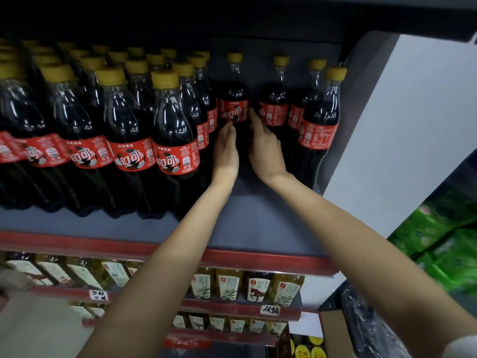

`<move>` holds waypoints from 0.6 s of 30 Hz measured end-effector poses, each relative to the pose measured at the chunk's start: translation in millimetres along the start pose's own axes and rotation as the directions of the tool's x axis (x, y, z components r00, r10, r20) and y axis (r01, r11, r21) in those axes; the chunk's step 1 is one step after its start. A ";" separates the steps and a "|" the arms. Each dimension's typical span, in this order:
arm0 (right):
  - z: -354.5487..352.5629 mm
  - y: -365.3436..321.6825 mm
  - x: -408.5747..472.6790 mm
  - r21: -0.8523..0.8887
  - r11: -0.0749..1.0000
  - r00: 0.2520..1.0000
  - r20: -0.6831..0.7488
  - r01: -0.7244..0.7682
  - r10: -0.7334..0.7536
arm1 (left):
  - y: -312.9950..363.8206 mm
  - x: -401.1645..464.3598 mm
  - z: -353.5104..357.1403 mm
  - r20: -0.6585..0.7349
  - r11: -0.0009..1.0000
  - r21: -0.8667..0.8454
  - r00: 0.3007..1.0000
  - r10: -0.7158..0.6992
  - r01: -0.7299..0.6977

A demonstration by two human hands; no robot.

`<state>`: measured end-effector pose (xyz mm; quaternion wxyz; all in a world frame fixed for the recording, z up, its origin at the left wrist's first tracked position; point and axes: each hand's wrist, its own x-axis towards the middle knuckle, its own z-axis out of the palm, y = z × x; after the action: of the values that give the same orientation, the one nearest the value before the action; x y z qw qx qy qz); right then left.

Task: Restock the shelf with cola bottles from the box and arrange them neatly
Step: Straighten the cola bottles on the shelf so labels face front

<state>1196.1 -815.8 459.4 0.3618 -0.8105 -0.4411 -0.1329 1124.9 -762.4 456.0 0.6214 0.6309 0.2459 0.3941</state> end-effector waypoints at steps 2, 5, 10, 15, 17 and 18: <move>-10.2 5.0 -12.6 0.107 0.994 0.993 -0.116 0.007 0.005 | 0.7 0.3 3.8 0.010 0.997 0.003 0.997 0.075 -0.075; -15.6 9.4 -22.8 0.195 0.978 0.991 -0.087 -0.081 0.099 | 2.2 8.8 14.2 0.132 0.996 -0.013 0.987 0.091 -0.090; -16.5 12.9 -23.8 0.246 0.938 0.969 0.114 -0.243 0.221 | 11.2 21.0 31.7 0.224 0.993 -0.086 0.973 -0.062 0.083; -13.6 17.4 -18.1 0.329 0.903 0.960 0.130 -0.278 0.248 | 15.1 18.5 34.6 0.305 0.980 -0.079 0.941 -0.150 0.182; -15.1 19.5 -20.3 0.343 0.899 0.962 0.120 -0.272 0.245 | 14.9 9.6 31.5 0.284 0.985 -0.070 0.950 -0.130 0.156; -16.1 20.2 -22.5 0.346 0.902 0.965 0.113 -0.260 0.235 | 14.6 3.6 29.0 0.256 0.987 -0.062 0.958 -0.126 0.146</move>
<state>1201.3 -848.1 449.2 0.5016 -0.7846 -0.3634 0.0246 1147.6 -778.2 473.4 0.6981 0.6318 0.1919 0.2770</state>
